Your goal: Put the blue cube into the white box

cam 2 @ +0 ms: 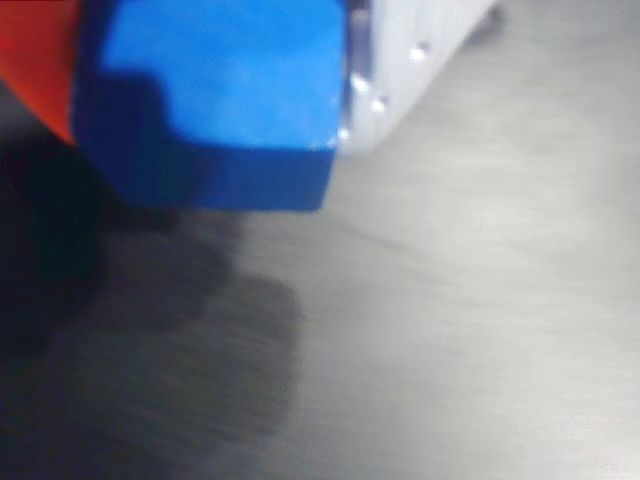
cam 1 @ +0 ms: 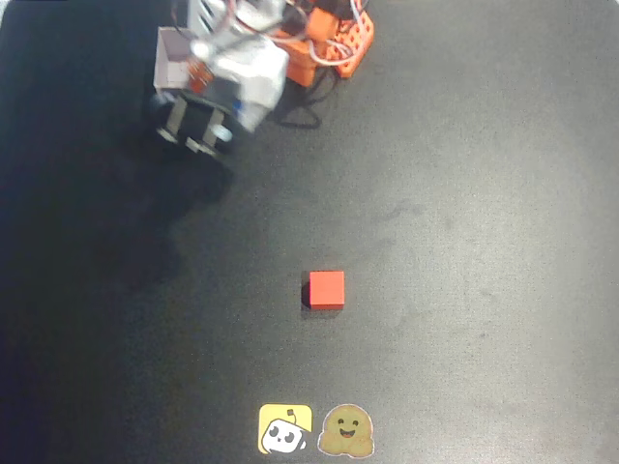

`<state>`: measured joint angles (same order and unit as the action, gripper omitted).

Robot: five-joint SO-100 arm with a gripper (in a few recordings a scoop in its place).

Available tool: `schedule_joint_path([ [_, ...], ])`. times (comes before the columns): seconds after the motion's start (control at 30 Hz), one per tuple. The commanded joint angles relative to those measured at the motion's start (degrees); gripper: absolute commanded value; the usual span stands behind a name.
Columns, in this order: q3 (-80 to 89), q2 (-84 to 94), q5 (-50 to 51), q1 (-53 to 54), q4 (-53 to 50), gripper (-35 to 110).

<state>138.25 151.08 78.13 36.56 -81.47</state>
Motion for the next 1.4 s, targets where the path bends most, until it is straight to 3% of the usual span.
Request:
schedule_joint_path([
  [0.0,1.41,2.9,-3.34,8.88,-0.26,0],
  [0.5,7.47,4.66,-17.58,36.39,5.1,0],
  [1.1,9.14,10.55,-16.17,33.93,1.49,1],
  [1.37,8.96,10.63,-14.41,31.03,1.41,13],
])
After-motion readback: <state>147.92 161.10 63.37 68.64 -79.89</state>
